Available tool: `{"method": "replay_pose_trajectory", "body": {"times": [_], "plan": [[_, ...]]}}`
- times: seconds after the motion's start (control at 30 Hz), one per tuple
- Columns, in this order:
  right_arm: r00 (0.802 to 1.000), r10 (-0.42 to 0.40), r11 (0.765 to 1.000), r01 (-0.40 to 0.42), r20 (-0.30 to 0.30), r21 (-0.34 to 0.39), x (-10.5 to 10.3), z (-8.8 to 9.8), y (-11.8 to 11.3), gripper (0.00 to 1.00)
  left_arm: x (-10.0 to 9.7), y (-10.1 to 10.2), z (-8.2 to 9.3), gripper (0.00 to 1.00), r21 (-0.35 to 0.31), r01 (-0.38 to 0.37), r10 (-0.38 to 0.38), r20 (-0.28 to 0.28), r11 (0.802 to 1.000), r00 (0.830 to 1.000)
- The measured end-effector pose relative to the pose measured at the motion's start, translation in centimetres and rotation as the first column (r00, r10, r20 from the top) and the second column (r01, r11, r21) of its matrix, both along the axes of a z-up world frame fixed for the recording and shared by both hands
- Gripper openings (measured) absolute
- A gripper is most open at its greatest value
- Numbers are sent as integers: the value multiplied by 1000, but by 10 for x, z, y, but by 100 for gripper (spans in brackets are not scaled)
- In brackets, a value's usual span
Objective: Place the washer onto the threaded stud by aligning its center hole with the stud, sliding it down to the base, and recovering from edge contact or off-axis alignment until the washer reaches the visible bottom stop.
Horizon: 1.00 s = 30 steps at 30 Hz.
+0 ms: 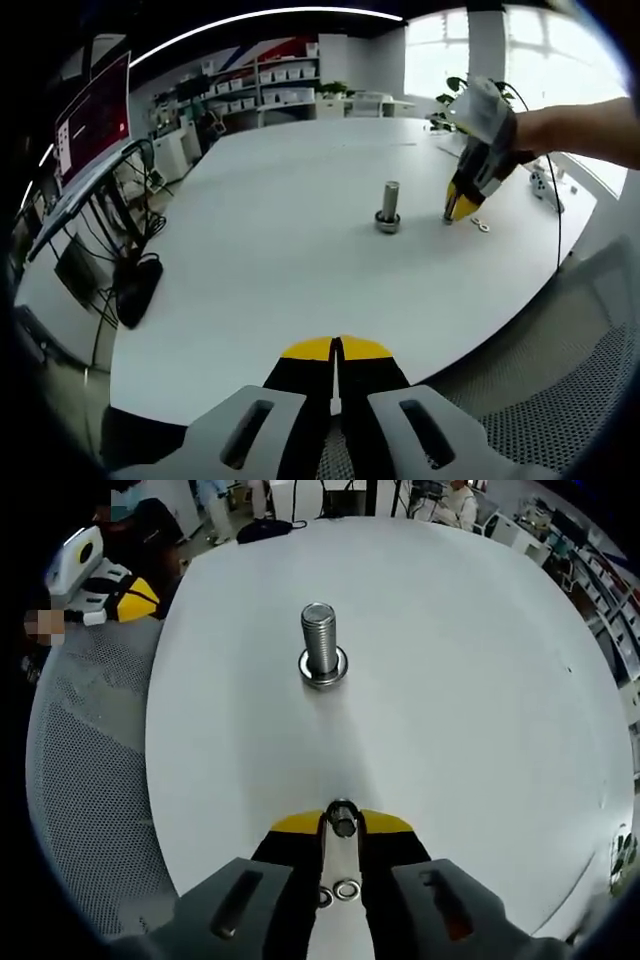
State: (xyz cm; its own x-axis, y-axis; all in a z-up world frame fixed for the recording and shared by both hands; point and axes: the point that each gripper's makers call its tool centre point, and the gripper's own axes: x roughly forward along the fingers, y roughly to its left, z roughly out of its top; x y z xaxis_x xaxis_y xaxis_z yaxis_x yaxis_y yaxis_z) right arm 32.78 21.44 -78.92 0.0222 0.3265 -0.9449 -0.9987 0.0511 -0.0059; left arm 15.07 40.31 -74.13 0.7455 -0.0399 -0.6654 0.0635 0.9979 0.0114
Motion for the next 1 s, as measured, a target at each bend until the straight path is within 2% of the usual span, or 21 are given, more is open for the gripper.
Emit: {"method": "replay_pose_trajectory", "body": {"times": [0.07,0.43,0.77,1.0], "plan": [[1000,-9,1000,9,6,0,1,0,-2,22,0,0,0,0,0,0,0,3,1000,1000],[997,-79,996,79,6,30,1,9,-19,23,0,0,-1,0,2,0,0,-4,1000,1000],[991,-129,992,130,-19,7,-9,4,-52,22,0,1,0,0,9,2,-1,-2,1000,1000],[989,-145,989,144,-36,-15,-16,-1,-66,22,1,3,2,0,27,-2,2,11,1000,1000]]}}
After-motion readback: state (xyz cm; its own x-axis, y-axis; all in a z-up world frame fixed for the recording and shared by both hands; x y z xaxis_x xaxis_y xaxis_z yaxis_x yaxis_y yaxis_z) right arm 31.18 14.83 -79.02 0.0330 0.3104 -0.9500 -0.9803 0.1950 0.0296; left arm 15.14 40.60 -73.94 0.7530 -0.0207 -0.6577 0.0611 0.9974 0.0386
